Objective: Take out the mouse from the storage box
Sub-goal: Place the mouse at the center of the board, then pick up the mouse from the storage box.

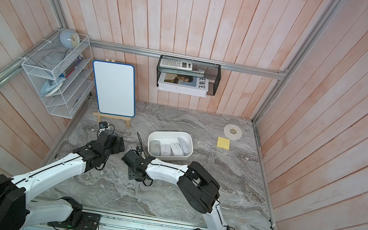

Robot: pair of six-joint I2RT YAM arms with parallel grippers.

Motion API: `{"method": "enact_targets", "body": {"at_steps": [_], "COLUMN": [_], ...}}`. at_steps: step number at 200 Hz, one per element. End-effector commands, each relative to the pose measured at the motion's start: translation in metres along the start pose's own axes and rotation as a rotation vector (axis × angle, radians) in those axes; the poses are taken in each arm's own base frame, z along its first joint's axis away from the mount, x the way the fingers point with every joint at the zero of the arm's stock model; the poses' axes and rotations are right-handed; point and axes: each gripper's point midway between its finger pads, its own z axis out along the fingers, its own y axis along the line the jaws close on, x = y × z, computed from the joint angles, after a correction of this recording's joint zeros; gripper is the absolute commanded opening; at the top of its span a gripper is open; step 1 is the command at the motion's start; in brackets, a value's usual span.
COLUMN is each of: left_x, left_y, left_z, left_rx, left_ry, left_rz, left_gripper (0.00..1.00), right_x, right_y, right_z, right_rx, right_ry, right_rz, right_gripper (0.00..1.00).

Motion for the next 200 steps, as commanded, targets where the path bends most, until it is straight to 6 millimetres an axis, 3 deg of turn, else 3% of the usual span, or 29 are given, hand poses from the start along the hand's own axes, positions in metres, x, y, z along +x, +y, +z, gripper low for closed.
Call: {"method": "enact_targets", "body": {"at_steps": [1,33,64,100,143,165,200], "left_x": [-0.005,-0.005,-0.005,-0.005,-0.001,0.002,0.004], "left_y": [0.007,0.007,0.001,-0.015,-0.042,-0.069,-0.127], "left_z": [-0.002,-0.003,-0.002,-0.003,-0.014,-0.025,-0.041], "left_rx": [-0.018,-0.011,0.01,0.06,0.11,0.146,0.277], "left_ry": [-0.032,-0.04,-0.024,0.045,0.104,0.119,0.151], "left_rz": [-0.025,-0.031,-0.038,-0.085,-0.067,-0.032,-0.045], "left_gripper": [1.0,1.0,1.0,1.0,1.0,1.0,1.0], "right_x": [0.004,-0.007,-0.028,-0.05,-0.06,-0.056,-0.043], "right_y": [0.0,0.006,-0.005,-0.049,-0.116,-0.153,-0.208], "right_z": [-0.006,-0.026,-0.073,-0.121,-0.151,-0.158,-0.168], "right_rx": [-0.012,-0.057,-0.059,0.017,0.071,0.119,0.2], "right_ry": [0.004,-0.042,-0.135,-0.27,-0.345,-0.344,-0.369], "right_rz": [-0.014,-0.036,-0.042,0.035,0.113,0.153,0.23], "right_gripper": [0.77,0.81,0.85,0.86,0.87,0.87,0.88]}}
